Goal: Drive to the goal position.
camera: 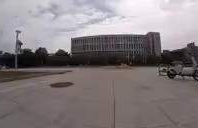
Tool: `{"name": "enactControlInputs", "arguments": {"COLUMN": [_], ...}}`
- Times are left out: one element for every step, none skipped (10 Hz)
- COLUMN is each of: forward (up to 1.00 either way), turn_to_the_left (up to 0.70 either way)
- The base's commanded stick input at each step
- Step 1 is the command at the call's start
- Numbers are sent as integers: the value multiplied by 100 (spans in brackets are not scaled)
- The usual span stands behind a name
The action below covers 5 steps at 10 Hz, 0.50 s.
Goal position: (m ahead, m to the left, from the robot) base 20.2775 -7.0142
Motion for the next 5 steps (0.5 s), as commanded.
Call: {"name": "enactControlInputs", "arguments": {"forward": [70,70,70,70,70], "turn_to_the_left": [0,0,0,0,0]}}
